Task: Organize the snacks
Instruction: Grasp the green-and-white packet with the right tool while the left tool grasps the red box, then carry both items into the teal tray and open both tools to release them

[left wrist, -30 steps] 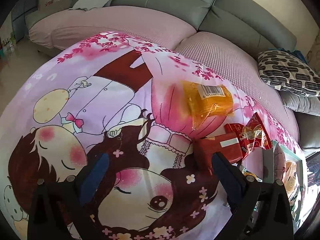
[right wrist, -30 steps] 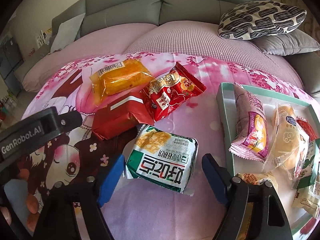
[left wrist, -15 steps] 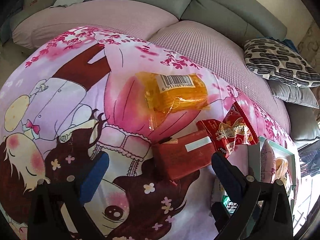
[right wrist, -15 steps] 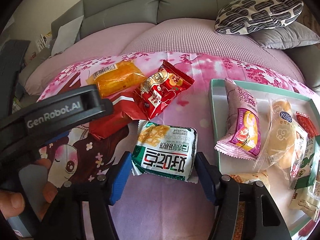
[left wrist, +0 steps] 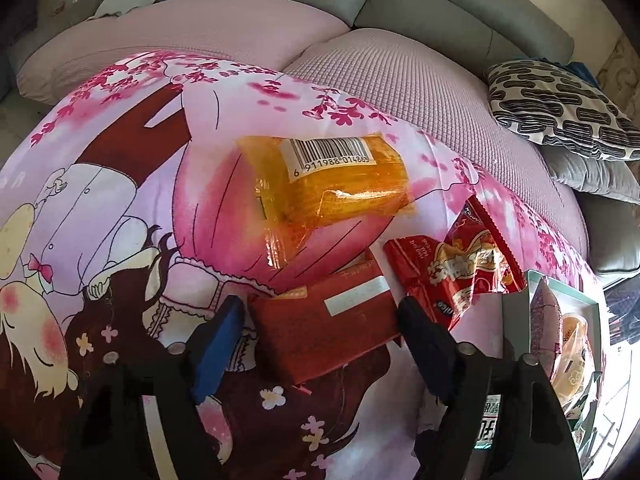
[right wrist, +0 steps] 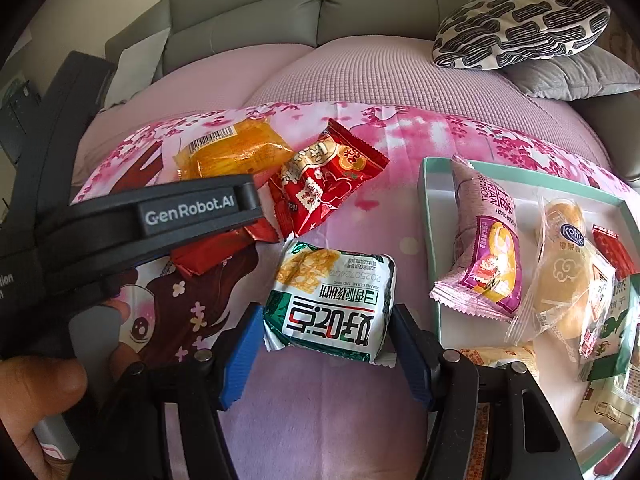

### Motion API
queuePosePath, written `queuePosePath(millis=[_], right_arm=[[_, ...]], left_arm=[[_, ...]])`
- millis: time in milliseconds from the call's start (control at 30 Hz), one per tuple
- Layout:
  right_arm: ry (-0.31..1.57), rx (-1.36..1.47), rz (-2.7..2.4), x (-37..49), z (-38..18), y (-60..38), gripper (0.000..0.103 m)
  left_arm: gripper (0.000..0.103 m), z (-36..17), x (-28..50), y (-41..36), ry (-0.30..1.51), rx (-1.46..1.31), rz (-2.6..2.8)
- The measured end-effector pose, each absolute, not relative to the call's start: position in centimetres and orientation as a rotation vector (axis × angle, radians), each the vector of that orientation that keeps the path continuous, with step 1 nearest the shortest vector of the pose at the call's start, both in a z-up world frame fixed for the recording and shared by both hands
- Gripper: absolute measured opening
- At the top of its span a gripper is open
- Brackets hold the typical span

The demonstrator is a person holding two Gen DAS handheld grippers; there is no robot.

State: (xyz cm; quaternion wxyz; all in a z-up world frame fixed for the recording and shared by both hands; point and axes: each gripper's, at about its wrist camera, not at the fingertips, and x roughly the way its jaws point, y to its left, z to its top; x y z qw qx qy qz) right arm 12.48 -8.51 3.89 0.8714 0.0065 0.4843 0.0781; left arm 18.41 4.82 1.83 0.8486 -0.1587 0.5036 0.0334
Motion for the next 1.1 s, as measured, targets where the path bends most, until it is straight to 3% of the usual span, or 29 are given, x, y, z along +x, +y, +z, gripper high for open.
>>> queuePosePath(millis=[500, 1100], right_arm=[[1.016, 0.030, 0.169, 12.1, 4.2, -9.0, 0.061], [0.943, 0.083, 0.180, 9.2, 8.1, -10.7, 0.059]], left_arm=[[0.071, 2.1, 14.8, 8.0, 1.082, -0.367, 0.145], [0.070, 4.8, 12.1, 6.5, 1.028, -0.343, 0.123]])
